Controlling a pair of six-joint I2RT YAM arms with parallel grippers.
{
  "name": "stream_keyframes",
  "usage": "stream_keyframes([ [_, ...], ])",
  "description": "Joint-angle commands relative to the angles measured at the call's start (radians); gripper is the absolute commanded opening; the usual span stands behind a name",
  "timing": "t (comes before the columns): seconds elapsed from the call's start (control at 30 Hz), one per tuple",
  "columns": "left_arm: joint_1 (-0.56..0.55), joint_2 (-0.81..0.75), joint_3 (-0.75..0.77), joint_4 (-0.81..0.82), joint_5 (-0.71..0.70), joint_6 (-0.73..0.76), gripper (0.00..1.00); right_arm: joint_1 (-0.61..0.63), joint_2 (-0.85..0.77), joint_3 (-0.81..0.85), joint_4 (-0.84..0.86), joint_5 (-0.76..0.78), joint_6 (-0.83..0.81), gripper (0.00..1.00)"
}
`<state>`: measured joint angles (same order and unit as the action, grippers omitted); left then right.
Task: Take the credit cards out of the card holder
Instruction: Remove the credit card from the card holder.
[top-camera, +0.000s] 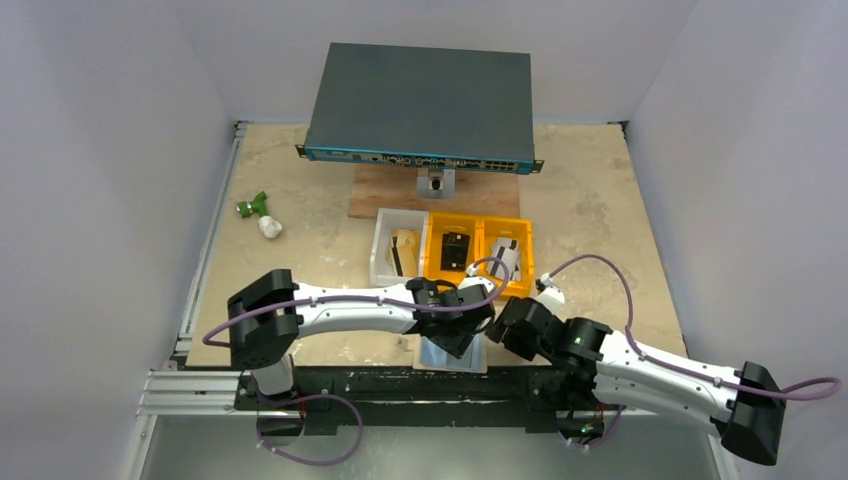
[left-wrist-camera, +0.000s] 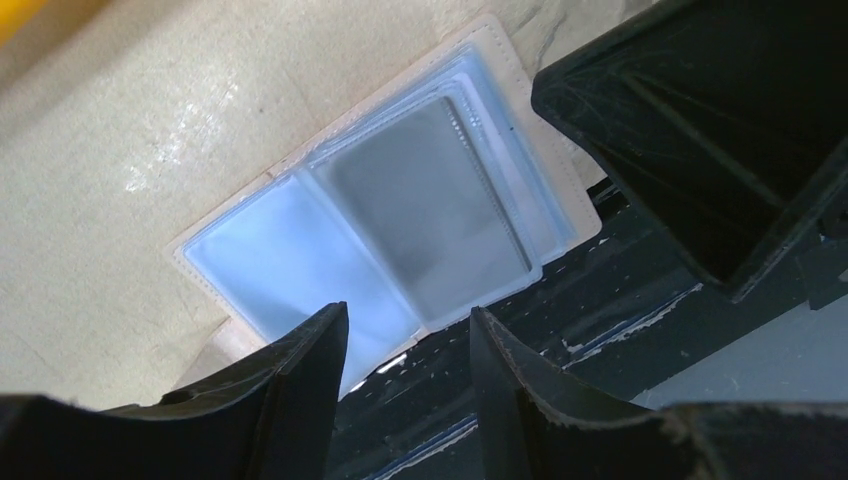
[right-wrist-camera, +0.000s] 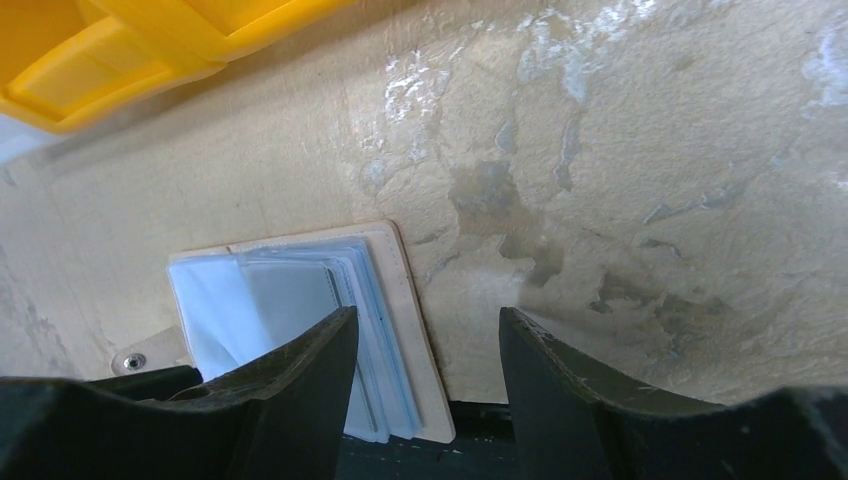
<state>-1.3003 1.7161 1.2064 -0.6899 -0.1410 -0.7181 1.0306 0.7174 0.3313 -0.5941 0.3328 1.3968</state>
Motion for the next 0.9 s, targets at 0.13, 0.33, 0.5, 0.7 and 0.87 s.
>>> stream_keyframes([
  [0.13,-0.038,0.066,0.047,0.062,-0.051,-0.003,0.48,-0.006,-0.143,0.010,-0.142,0.097,0.097,0.53],
  [0.33,-0.052,0.145,0.049,0.070,-0.074,-0.008,0.48,-0.007,-0.183,0.047,-0.171,0.121,0.090,0.52],
  [0.5,-0.054,0.221,0.053,0.033,-0.094,-0.037,0.45,-0.006,-0.133,0.076,-0.165,0.119,0.070,0.52],
  [0.7,-0.052,0.253,0.023,0.038,-0.089,-0.062,0.21,-0.006,-0.121,0.071,-0.140,0.107,0.061,0.52],
  [0.87,-0.029,0.191,-0.050,0.118,-0.041,-0.067,0.05,-0.006,-0.107,0.040,-0.053,0.056,0.018,0.48],
])
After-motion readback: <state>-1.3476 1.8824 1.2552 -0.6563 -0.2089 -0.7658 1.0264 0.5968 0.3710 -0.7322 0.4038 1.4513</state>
